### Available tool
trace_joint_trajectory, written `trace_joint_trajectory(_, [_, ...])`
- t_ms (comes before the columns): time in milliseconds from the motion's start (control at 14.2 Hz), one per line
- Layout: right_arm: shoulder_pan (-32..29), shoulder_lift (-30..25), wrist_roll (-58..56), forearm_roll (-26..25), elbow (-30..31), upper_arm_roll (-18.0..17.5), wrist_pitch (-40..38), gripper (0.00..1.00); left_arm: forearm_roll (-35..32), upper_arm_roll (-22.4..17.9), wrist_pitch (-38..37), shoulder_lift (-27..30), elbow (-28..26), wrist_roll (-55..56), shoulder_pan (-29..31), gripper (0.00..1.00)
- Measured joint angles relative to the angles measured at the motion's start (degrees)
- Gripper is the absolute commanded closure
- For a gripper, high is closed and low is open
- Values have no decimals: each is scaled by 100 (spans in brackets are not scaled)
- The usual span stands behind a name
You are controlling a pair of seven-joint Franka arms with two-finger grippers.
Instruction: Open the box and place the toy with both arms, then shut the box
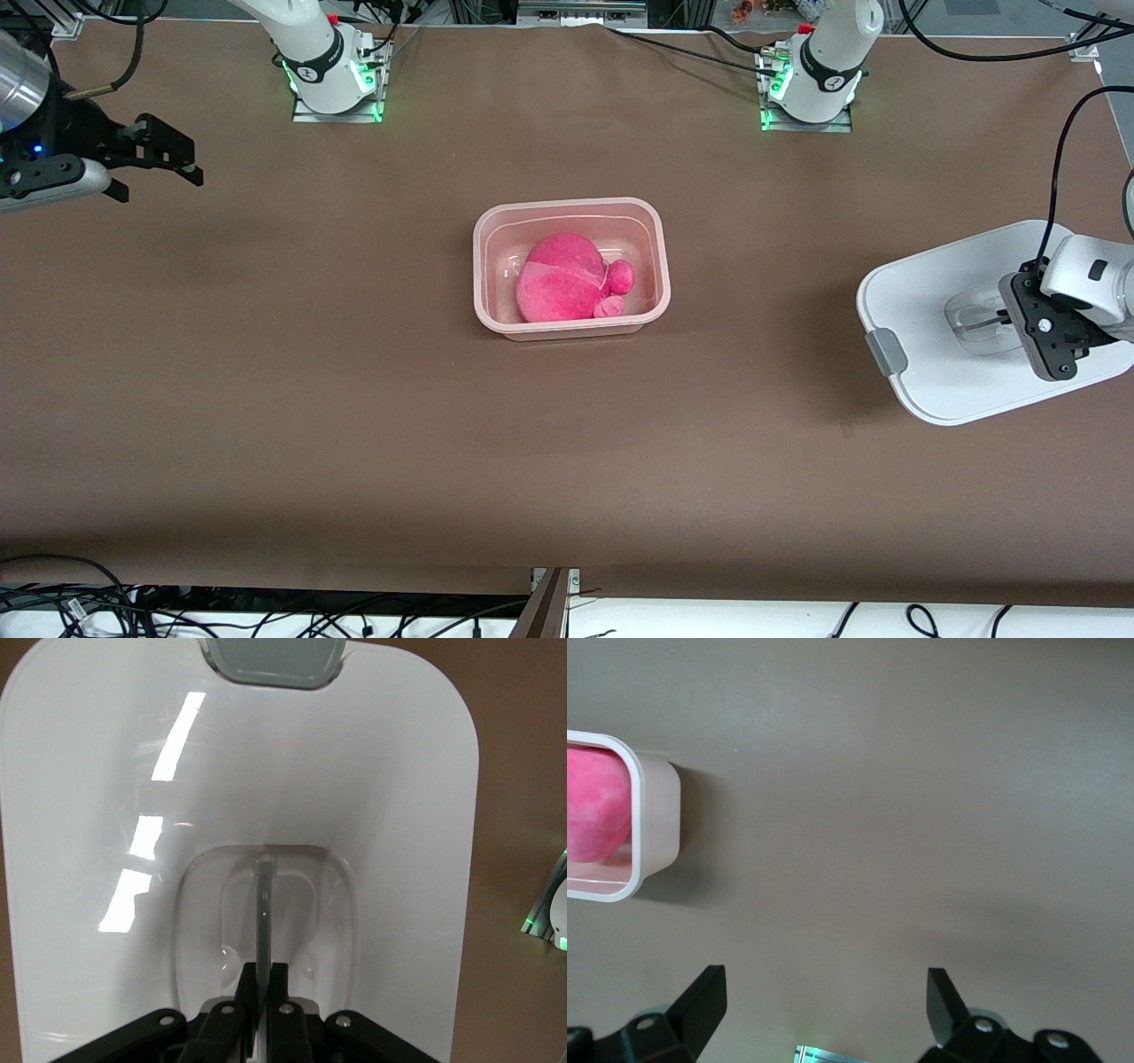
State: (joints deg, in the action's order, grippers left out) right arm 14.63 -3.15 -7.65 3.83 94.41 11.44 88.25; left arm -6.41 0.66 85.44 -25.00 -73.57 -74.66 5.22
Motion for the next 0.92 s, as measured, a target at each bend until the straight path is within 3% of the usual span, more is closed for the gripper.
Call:
trace_joint_trajectory(494, [-71, 55, 5, -226, -255, -163, 9, 0, 171, 55, 0, 0, 1, 0, -179, 100])
trace_joint_trajectory(706, [-71, 70, 7, -292, -292, -179, -29, 0, 526, 87, 3, -13, 1, 201, -805, 100])
trace_joint_trajectory(918, [-77, 107, 7, -327, -322, -177, -29, 0, 685, 118, 23, -138, -2, 754, -1837, 100])
